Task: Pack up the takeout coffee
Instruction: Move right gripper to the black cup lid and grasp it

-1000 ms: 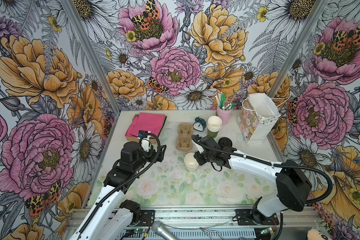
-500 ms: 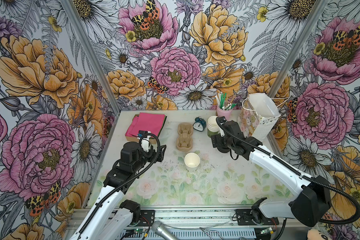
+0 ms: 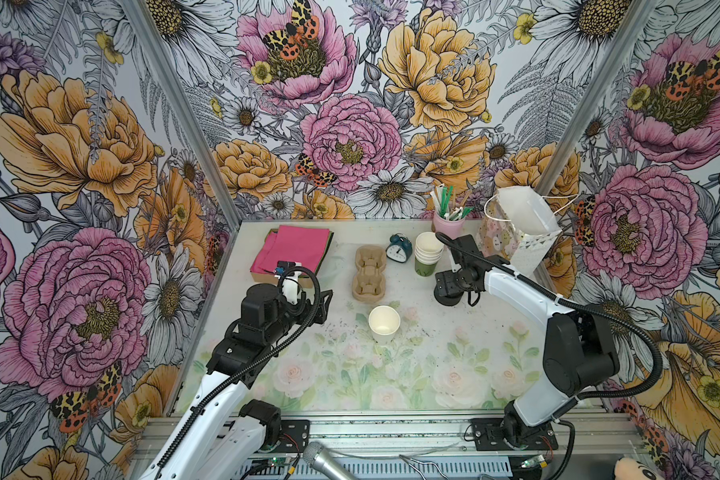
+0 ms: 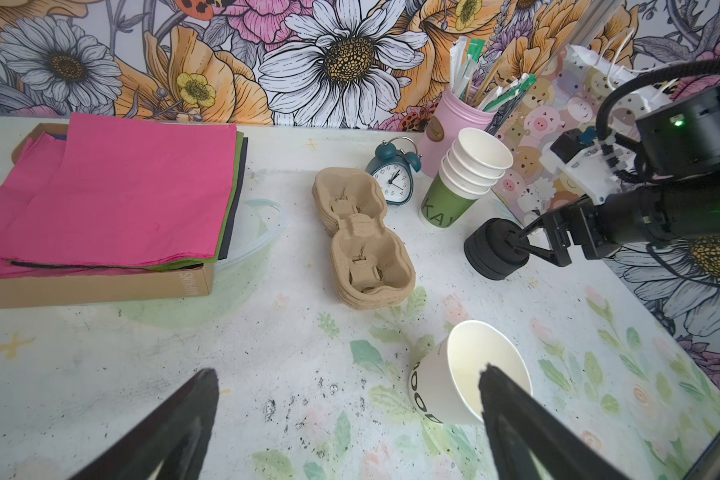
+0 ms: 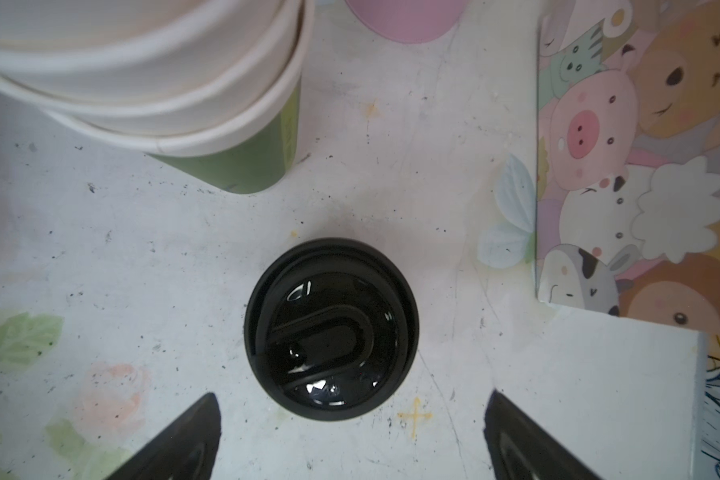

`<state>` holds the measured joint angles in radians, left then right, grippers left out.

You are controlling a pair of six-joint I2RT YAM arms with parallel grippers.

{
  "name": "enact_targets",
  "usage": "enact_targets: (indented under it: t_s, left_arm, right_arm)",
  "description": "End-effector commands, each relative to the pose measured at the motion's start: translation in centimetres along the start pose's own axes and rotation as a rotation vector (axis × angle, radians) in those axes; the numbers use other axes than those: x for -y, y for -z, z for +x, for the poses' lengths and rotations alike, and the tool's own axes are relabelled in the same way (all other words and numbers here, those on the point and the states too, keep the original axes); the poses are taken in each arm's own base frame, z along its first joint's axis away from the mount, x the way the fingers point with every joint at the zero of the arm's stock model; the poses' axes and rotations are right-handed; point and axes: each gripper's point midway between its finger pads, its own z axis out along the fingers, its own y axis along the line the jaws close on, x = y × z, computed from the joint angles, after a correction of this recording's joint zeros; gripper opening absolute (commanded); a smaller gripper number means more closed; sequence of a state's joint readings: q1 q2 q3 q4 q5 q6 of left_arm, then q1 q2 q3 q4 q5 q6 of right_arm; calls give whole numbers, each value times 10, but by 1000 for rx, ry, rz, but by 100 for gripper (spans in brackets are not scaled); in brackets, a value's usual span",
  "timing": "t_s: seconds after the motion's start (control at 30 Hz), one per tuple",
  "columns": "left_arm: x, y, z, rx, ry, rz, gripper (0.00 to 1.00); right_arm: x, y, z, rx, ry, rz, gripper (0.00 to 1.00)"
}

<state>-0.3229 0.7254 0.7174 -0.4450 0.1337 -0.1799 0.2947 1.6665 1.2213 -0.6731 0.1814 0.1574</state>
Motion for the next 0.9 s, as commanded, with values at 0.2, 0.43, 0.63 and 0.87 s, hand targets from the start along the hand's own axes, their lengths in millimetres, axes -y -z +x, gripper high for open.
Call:
enact_targets:
  t_s: [0.2,0.43,0.63,0.87]
  left_arm:
    - [1,2,-1,12,1,20,99]
    - [1,2,-1,14,3,23,99]
    - [1,2,0,12,4,22,99]
    - [1,2,0,12,6,21,99]
  right_arm:
    - [-4,-11,-16,-7,18,-55,99]
    - [-1,-21,-12,-32,11,-52,95]
    - [-4,-28,-6,-56,7,-68,88]
    - [-4,-34,-1,-78,3,-78,82]
